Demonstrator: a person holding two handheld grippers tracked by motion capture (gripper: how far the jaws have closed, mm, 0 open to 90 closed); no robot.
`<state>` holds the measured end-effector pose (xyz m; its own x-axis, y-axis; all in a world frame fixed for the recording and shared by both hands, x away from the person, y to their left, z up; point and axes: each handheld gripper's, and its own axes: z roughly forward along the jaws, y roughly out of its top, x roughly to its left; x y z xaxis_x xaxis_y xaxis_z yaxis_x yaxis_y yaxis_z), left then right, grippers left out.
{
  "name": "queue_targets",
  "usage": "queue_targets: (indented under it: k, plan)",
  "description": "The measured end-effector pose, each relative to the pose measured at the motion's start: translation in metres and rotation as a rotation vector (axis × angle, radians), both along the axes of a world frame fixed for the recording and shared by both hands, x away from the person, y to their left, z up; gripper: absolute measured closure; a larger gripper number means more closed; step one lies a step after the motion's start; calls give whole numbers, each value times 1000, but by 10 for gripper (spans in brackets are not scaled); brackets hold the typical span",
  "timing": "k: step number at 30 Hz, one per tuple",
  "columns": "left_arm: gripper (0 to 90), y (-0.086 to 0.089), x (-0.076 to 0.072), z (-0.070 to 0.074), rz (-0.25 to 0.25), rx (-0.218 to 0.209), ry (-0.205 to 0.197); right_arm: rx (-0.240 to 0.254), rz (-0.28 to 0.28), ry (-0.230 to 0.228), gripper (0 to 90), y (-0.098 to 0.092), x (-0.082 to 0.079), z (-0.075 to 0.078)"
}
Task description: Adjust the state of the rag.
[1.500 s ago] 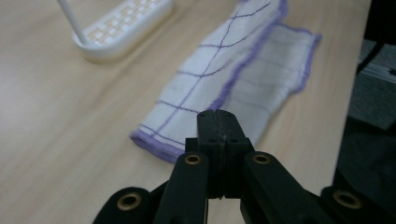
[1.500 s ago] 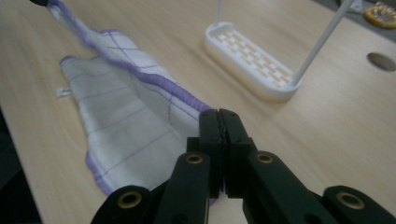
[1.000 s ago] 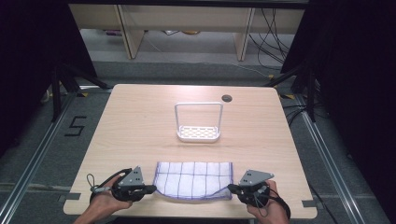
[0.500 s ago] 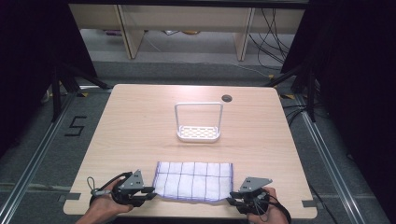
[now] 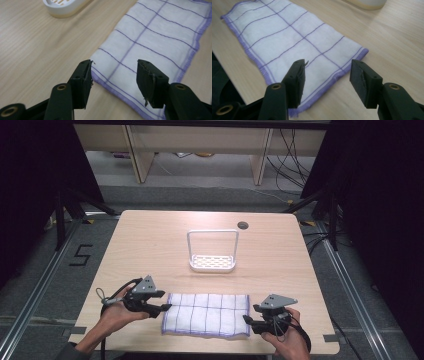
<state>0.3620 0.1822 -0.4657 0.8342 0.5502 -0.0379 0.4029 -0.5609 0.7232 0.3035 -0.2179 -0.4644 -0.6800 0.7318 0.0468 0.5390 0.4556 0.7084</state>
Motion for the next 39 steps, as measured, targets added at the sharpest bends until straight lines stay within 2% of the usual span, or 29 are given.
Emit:
queue_targets:
  k: [1, 4, 6, 8, 9, 10, 11, 12, 13, 14, 15, 16, 18, 19, 21, 22, 23, 24, 25, 26, 27, 29, 32, 34, 35, 36, 37, 39]
  plan:
    - [449, -1, 5, -1, -6, 13, 2, -7, -8, 21, 470, 1, 3, 0]
    - [434, -6, 18, -6, -2, 27, 27, -32, -28, 18, 474, 2, 20, -4]
    - [433, -7, 23, -10, 11, 28, 36, -37, -38, 27, 480, 1, 29, -6]
    - [431, -7, 29, -13, -4, 53, 43, -43, -51, 36, 495, 1, 40, -9]
    - [432, -8, 30, -15, 14, 43, 54, -38, -64, 40, 503, 2, 44, -11]
    - [434, -7, 32, -16, -5, 57, 56, -53, -64, 57, 511, 1, 48, -11]
    - [435, -8, 33, -17, -3, 58, 64, -55, -61, 29, 516, 1, 52, -14]
    - [436, -8, 34, -19, -4, 59, 67, -81, -51, 35, 518, 1, 56, -14]
    - [437, -9, 35, -20, 1, 53, 74, -78, -57, 43, 526, 1, 58, -15]
    - [443, -7, 37, -19, -22, 84, 75, -78, -62, 59, 531, 2, 59, -15]
    - [445, -9, 38, -22, -8, 63, 75, -81, -55, 49, 531, 3, 62, -16]
    - [446, -6, 41, -21, -47, 106, 76, -84, -53, 48, 530, 3, 63, -17]
    - [448, -7, 42, -23, -32, 96, 88, -69, -65, 43, 531, 3, 67, -19]
    - [452, -6, 43, -24, -41, 104, 87, -74, -67, 68, 531, 3, 68, -17]
    - [459, -7, 44, -25, -42, 98, 94, -63, -68, 45, 541, 2, 71, -21]
    - [461, -7, 45, -25, -45, 99, 94, -55, -72, 65, 542, 3, 72, -20]
    - [464, -7, 45, -25, -51, 103, 95, -73, -66, 59, 542, 3, 73, -21]
    - [472, -7, 46, -26, -53, 104, 100, -75, -65, 80, 551, 3, 74, -21]
    - [479, -7, 46, -26, -56, 111, 100, -80, -57, 66, 554, 3, 75, -22]
    - [482, -7, 46, -27, -57, 113, 100, -72, -64, 85, 555, 4, 75, -22]
    - [490, -8, 47, -28, -56, 110, 103, -62, -67, 80, 557, 4, 76, -23]
    - [493, -9, 47, -29, -53, 108, 115, -75, -53, 72, 556, 3, 79, -23]
    - [511, -9, 48, -31, -54, 115, 115, -70, -61, 96, 556, 4, 79, -23]
    - [528, -11, 49, -32, -53, 116, 120, -78, -55, 83, 560, 4, 81, -25]
    - [546, -12, 48, -33, -54, 117, 117, -69, -57, 101, 562, 4, 81, -25]
    - [564, -15, 46, -35, -23, 80, 121, -72, -47, 95, 580, 4, 82, -25]
    - [581, -13, 47, -33, -59, 133, 112, -66, -50, 85, 604, 6, 82, -28]
    - [670, -14, 46, -32, -61, 145, 100, -78, -25, 98, 689, 7, 82, -26]
